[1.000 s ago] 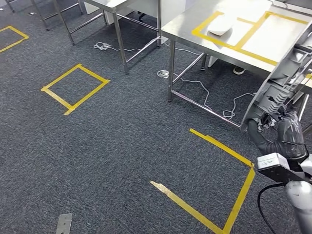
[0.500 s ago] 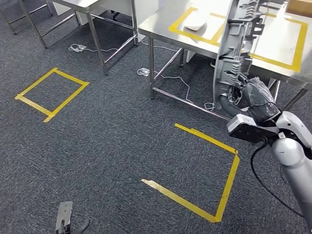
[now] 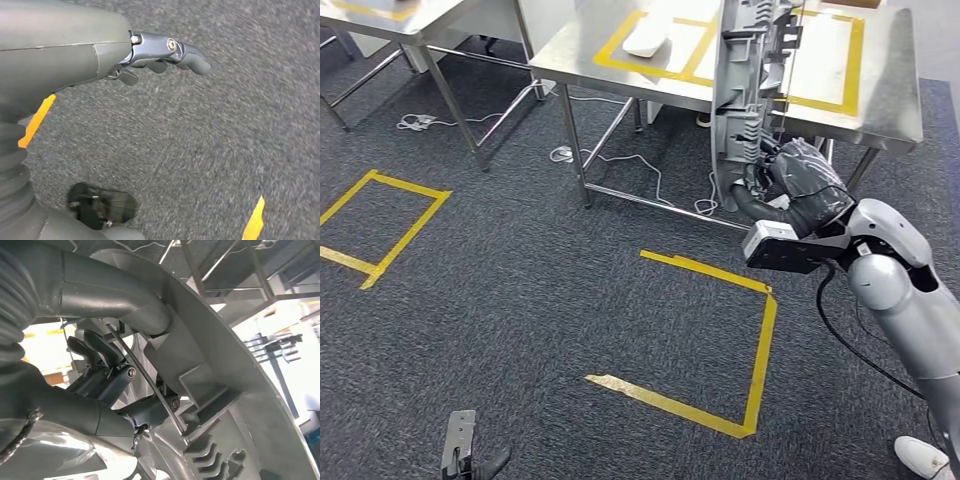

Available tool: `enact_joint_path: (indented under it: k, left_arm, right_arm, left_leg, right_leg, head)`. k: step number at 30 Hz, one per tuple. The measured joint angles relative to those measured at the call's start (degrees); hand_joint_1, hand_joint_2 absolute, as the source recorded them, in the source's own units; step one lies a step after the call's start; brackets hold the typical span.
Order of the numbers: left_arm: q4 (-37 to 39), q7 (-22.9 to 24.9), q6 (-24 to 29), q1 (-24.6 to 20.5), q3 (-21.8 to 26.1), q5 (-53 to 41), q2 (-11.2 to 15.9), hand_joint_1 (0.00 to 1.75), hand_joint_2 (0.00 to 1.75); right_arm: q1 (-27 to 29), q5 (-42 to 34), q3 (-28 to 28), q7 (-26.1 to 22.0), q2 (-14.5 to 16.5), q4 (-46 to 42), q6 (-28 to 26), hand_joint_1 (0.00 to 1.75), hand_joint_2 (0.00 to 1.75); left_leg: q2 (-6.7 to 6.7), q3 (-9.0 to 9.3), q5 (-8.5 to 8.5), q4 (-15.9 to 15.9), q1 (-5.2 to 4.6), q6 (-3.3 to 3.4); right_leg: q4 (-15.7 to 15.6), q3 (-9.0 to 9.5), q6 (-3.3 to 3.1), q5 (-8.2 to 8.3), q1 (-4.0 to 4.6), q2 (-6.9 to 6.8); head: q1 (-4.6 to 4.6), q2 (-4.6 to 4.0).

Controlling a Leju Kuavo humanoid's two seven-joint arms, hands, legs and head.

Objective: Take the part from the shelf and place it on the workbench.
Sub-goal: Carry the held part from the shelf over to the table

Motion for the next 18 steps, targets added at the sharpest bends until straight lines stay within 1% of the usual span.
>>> enact_joint_path:
  k: [1,2,3,4,5,6,7,8,9,10,11,12,13,14,15,16,17,18]
  left_arm:
    - [0.0,0.1,0.1,0.1,-0.1,0.0,0.0,0.00,1.75]
    - [0.0,0.2,0.1,0.1,-0.2,0.0,0.0,0.00,1.75]
    - [0.0,0.2,0.2,0.2,-0.2,0.1,0.0,0.00,1.75]
    - [0.0,0.2,0.3,0.3,-0.3,0.1,0.0,0.00,1.75]
    - [0.0,0.2,0.3,0.2,-0.4,0.2,-0.1,0.00,1.75]
    - [0.0,0.2,0.3,0.2,-0.5,0.3,-0.1,0.00,1.75]
    - [0.0,0.2,0.4,0.1,-0.6,0.4,-0.2,0.00,1.75]
    - [0.0,0.2,0.4,0.1,-0.7,0.4,-0.2,0.00,1.75]
    - [0.0,0.2,0.4,0.2,-0.7,0.5,-0.2,0.00,1.75]
    - [0.0,0.2,0.4,0.3,-0.7,0.5,-0.2,0.00,1.75]
    - [0.0,0.2,0.4,0.4,-0.7,0.5,-0.2,0.00,1.75]
    - [0.0,0.2,0.4,0.5,-0.7,0.5,-0.2,0.00,1.75]
    - [0.0,0.2,0.4,0.5,-0.8,0.5,-0.2,0.00,1.75]
    - [0.0,0.2,0.4,0.4,-0.8,0.5,-0.2,0.00,1.75]
    - [0.0,0.2,0.4,0.4,-0.8,0.5,-0.2,0.00,1.75]
    - [0.0,0.2,0.4,0.4,-0.8,0.6,-0.2,0.00,1.75]
    - [0.0,0.2,0.4,0.3,-0.8,0.6,-0.2,0.00,1.75]
    - [0.0,0.3,0.3,0.3,-0.8,0.6,-0.2,0.00,1.75]
  right_arm:
    - [-0.3,-0.1,0.5,0.0,0.1,0.1,0.0,1.75,1.75]
    - [-0.5,-0.3,0.9,0.0,0.1,0.2,-0.1,1.75,1.75]
    - [-0.7,-0.4,1.2,0.1,0.1,0.3,-0.3,1.75,1.75]
    - [-0.8,-0.7,1.5,0.1,0.0,0.3,-0.4,1.75,1.75]
    - [-0.7,-0.9,1.8,0.2,-0.1,0.3,-0.6,1.75,1.75]
    - [-0.7,-1.2,2.0,0.3,-0.2,0.3,-0.8,1.75,1.75]
    - [-0.7,-1.5,2.1,0.4,-0.4,0.3,-1.2,1.75,1.75]
    - [-0.6,-1.7,2.3,0.5,-0.6,0.3,-1.6,1.75,1.75]
    - [-0.6,-1.8,2.3,0.6,-0.7,0.3,-1.9,1.75,1.75]
    - [-0.6,-1.8,2.4,0.7,-0.8,0.3,-2.1,1.75,1.75]
    - [-0.6,-1.8,2.6,0.7,-0.9,0.3,-2.3,1.75,1.75]
    - [-0.5,-1.9,2.7,0.7,-0.9,0.3,-2.3,1.75,1.75]
    - [-0.5,-1.9,2.8,0.7,-1.0,0.3,-2.4,1.75,1.75]
    - [-0.4,-2.0,2.8,0.7,-1.0,0.2,-2.4,1.75,1.75]
    - [-0.4,-2.1,2.8,0.7,-1.1,0.1,-2.5,1.75,1.75]
    - [-0.4,-2.3,2.8,0.7,-1.1,0.1,-2.6,1.75,1.75]
    - [-0.4,-2.4,2.7,0.7,-1.2,0.0,-2.9,1.75,1.75]
    - [-0.4,-2.6,2.6,0.8,-1.4,-0.1,-3.2,1.75,1.75]
  left_leg:
    - [-0.90,1.20,1.37,-3.3,0.08,0.16]
    - [-1.64,2.02,2.00,-5.5,0.12,0.27]
    - [-1.95,2.26,1.76,-6.1,0.10,0.33]
    - [-1.63,2.31,1.71,-6.5,0.07,0.40]
    - [-1.17,2.35,1.70,-6.6,0.15,0.62]
    - [-0.69,2.41,1.79,-6.9,0.23,0.94]
    - [-0.21,2.46,1.91,-7.1,0.32,1.28]
    - [0.25,2.51,1.99,-7.3,0.39,1.58]
    - [0.70,2.50,1.99,-7.3,0.31,1.75]
    - [1.20,2.49,1.98,-7.3,0.26,1.82]
    - [1.77,2.50,1.96,-7.3,0.21,1.85]
    - [2.36,2.51,1.94,-7.2,0.17,1.86]
    - [2.89,2.54,1.92,-7.2,0.16,1.85]
    - [3.27,2.59,1.88,-7.2,0.14,1.80]
    - [3.56,2.64,1.83,-7.2,0.11,1.74]
    - [3.75,2.68,1.78,-7.2,0.08,1.66]
    - [3.92,2.63,1.74,-7.1,-0.06,1.49]
    - [4.11,2.54,1.77,-7.1,-0.17,1.27]
  right_leg:
    - [0.1,-0.14,0.16,0.02,0.00,0.59]
    - [0.1,-0.40,0.42,0.10,-0.04,1.14]
    - [0.1,-0.69,0.74,0.23,-0.12,1.61]
    - [0.1,-0.93,1.14,0.36,-0.22,2.10]
    - [0.0,-1.24,1.51,0.32,-0.34,2.21]
    - [0.4,-1.59,1.81,-0.09,-0.29,1.50]
    - [1.6,-2.29,2.05,-0.95,-0.21,0.34]
    - [4.2,-3.53,2.20,-2.37,-0.13,-1.09]
    - [7.8,-5.15,2.31,-4.08,-0.05,-2.36]
    - [11.8,-7.03,2.41,-5.63,-0.07,-2.92]
    - [14.9,-8.53,2.47,-6.50,-0.07,-3.15]
    - [16.1,-9.18,2.49,-6.38,-0.06,-3.22]
    - [15.0,-8.70,2.44,-5.21,-0.05,-3.33]
    - [11.7,-7.05,2.32,-3.30,-0.03,-3.57]
    - [7.7,-4.98,2.15,-1.42,0.01,-3.95]
    - [4.2,-3.15,1.98,-0.09,0.07,-4.39]
    - [1.4,-1.61,1.78,0.49,0.25,-4.88]
    - [0.2,-0.89,1.58,0.51,0.42,-5.16]
  head:
    - [0.04,0.00]
    - [0.02,0.00]
    - [0.01,0.00]
    - [-0.03,0.00]
    - [-0.08,0.00]
    - [0.02,0.00]
    - [0.17,0.00]
    - [0.32,0.00]
    - [0.46,0.00]
    - [0.52,0.00]
    - [0.50,0.00]
    - [0.51,0.00]
    - [0.50,0.00]
    - [0.50,0.00]
    - [0.51,0.00]
    - [0.51,0.00]
    - [0.50,0.00]
    - [0.47,0.00]
